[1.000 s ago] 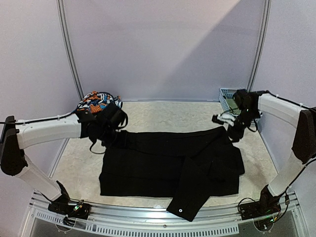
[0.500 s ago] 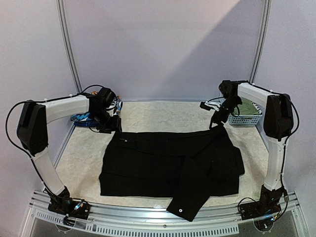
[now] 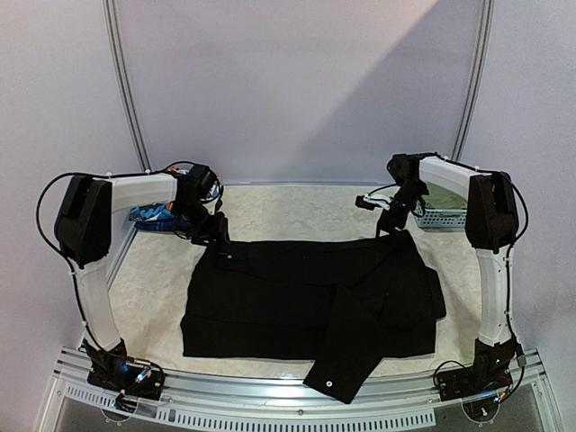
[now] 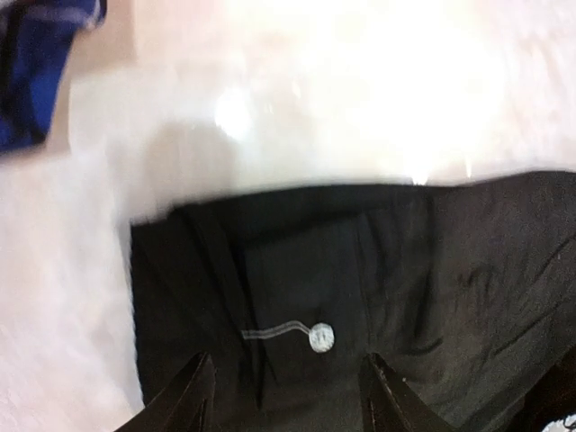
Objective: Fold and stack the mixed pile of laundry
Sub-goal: Adjust the flattened shirt at the center of the board.
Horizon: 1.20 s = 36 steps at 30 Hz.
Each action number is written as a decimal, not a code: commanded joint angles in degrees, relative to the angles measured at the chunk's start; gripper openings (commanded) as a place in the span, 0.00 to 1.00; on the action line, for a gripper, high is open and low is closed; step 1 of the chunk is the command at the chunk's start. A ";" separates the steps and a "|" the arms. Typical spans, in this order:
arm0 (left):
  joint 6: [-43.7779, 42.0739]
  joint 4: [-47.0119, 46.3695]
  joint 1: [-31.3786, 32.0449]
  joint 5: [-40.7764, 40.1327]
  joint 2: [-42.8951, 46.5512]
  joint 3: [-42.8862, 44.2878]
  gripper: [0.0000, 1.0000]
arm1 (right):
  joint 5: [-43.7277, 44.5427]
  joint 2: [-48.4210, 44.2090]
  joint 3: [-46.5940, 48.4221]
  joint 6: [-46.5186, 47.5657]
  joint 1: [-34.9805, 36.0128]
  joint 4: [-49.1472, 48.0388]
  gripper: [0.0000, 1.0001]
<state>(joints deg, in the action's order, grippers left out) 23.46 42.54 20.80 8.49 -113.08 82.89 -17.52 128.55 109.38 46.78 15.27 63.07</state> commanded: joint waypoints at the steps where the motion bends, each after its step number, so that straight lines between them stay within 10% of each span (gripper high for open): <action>1: -3.88 3.59 -2.57 -0.09 -5.09 7.47 0.57 | -2.12 6.92 6.52 2.80 0.39 4.52 0.68; 12: -5.38 3.66 -3.52 10.02 -7.32 11.34 0.54 | -9.74 10.76 9.54 3.76 0.73 8.74 0.42; 36: -8.05 8.36 -3.46 10.78 -14.89 15.68 0.43 | -10.94 9.70 7.42 1.47 0.84 7.16 0.50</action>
<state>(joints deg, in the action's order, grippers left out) 16.01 50.48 17.19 19.46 -127.15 97.36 -27.46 138.58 117.67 48.49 15.75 70.52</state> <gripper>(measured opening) 0.453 0.500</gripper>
